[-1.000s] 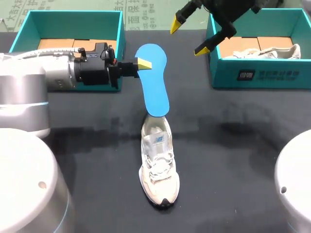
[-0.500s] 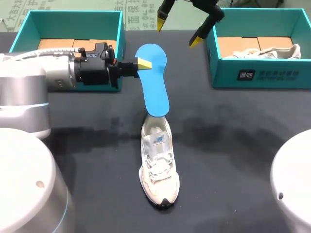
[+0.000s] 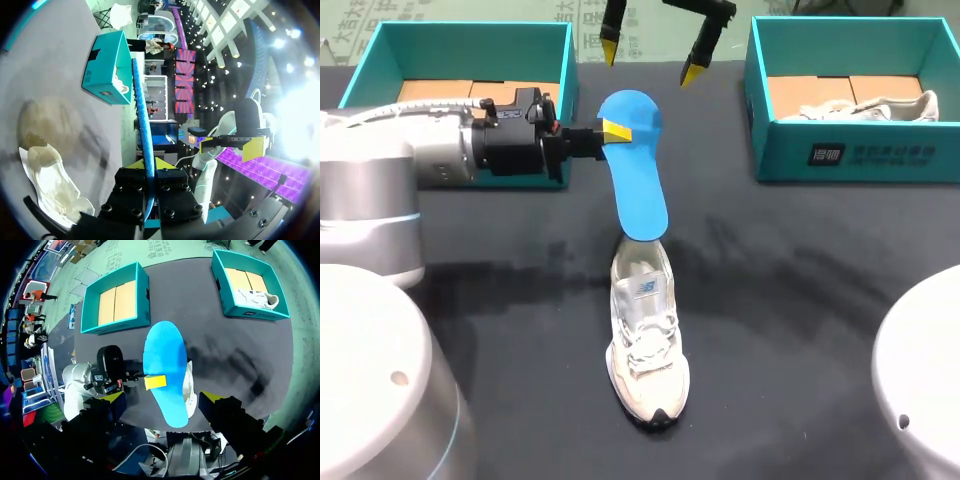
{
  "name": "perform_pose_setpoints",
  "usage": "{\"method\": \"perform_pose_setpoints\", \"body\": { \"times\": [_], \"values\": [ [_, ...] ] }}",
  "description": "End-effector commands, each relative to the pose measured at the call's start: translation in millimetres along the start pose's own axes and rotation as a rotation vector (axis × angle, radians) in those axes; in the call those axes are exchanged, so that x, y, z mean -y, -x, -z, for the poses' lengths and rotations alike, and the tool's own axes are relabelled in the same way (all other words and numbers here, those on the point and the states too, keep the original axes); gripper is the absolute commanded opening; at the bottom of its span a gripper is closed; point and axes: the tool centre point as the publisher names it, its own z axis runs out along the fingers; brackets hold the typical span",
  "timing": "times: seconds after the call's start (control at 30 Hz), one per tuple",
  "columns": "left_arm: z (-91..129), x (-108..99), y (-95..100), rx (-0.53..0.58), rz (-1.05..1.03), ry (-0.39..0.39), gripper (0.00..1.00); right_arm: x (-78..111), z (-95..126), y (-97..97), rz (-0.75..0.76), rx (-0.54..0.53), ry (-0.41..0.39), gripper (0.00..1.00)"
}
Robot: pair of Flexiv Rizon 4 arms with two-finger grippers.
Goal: Take the shoe out of the shoebox, open the shoe tongue, remove and reinsert the insole, then place the shoe into the shoebox
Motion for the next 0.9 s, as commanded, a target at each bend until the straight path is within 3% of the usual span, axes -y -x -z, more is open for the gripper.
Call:
{"method": "perform_pose_setpoints", "body": {
  "times": [0.03, 0.53, 0.7, 0.9],
  "values": [
    [0.3, -0.8, 0.0, 0.002, 0.0, -0.001, 0.0, 5.6, -0.2, -9.3, -0.003, 0.179, 0.023, 1.0],
    [0.3, -0.8, 0.0, 0.002, 0.0, -0.001, 0.0, 17.6, 0.3, -19.6, 0.024, 0.196, 0.058, 1.0],
    [0.3, -0.8, 0.0, 0.002, 0.0, -0.001, 0.0, 22.3, 2.2, -16.7, 0.044, 0.164, 0.083, 1.0],
    [0.3, -0.8, 0.0, 0.002, 0.0, -0.001, 0.0, 17.8, 4.9, -1.0, -0.032, 0.054, 0.043, 1.0]
  ]
}}
